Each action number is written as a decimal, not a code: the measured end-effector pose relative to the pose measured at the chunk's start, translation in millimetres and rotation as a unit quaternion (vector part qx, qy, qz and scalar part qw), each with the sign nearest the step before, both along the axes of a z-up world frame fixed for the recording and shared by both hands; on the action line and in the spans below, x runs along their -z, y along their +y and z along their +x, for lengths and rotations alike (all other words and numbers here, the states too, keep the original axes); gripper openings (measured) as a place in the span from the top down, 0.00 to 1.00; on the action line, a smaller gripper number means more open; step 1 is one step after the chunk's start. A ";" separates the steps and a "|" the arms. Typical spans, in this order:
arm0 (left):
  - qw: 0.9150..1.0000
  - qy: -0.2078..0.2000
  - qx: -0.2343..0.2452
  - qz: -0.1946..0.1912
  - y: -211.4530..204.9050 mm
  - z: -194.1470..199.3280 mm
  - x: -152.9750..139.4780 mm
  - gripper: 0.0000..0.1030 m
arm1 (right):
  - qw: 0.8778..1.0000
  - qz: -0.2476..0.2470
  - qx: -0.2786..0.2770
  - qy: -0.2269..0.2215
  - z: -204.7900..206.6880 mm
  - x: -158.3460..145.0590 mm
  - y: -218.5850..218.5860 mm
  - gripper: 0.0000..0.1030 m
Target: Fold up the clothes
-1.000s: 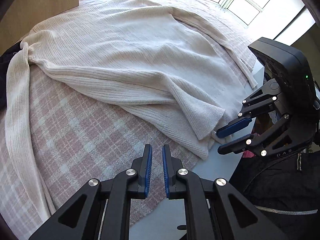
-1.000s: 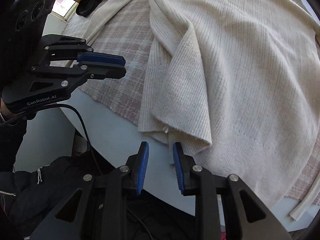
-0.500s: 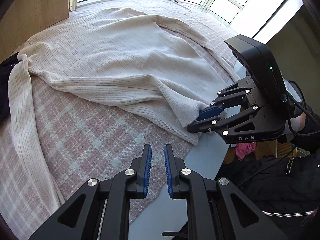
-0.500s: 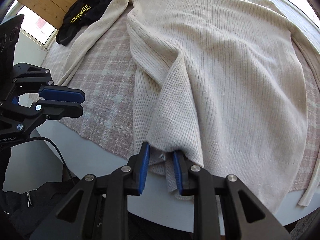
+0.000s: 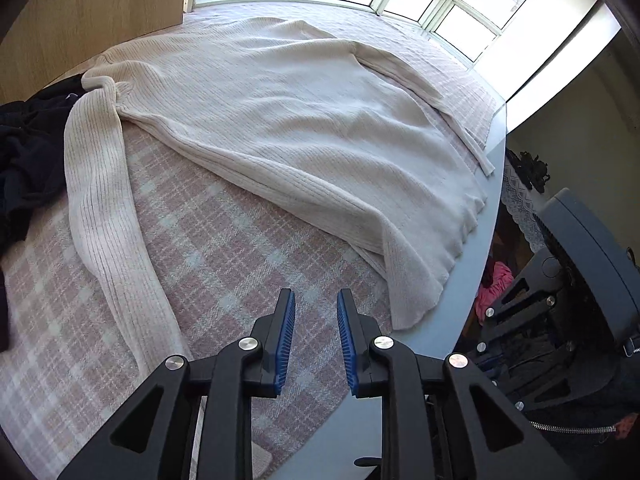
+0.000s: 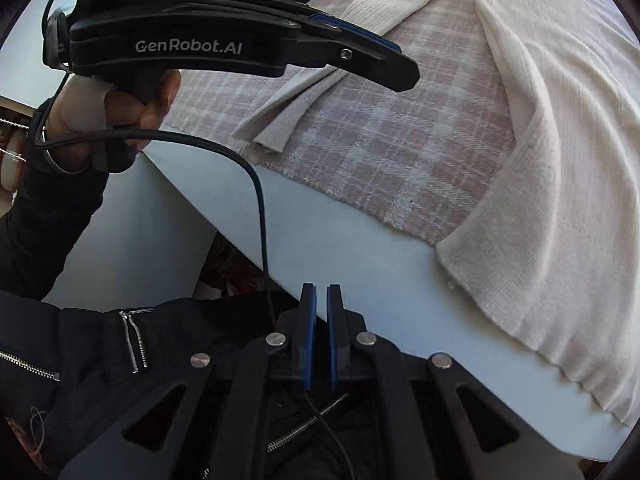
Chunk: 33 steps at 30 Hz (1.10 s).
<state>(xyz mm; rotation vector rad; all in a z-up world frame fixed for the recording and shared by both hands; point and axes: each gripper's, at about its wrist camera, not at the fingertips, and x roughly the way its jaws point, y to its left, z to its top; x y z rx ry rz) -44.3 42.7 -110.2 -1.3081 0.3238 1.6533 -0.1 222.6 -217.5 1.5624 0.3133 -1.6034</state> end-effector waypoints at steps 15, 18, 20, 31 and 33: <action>0.994 -0.071 0.074 0.038 58.9 26.7 30.3 0.72 | 0.981 0.097 0.117 0.122 -102.2 -26.3 15.7 0.67; 0.992 -0.087 0.084 0.044 66.2 35.0 36.3 0.72 | 0.982 0.095 0.112 0.121 -100.9 -27.9 12.6 0.67; 0.989 -0.103 0.091 0.059 66.6 42.1 37.2 0.73 | 0.982 0.097 0.106 0.123 -102.9 -27.1 7.9 0.67; 0.969 -0.144 0.094 0.177 31.4 80.2 7.1 0.71 | 0.995 0.085 0.056 -0.013 -128.2 17.4 -23.7 0.54; 0.974 -0.126 0.074 0.171 12.8 80.7 0.6 0.71 | 0.994 0.035 0.058 -0.080 -133.9 15.6 -18.2 0.54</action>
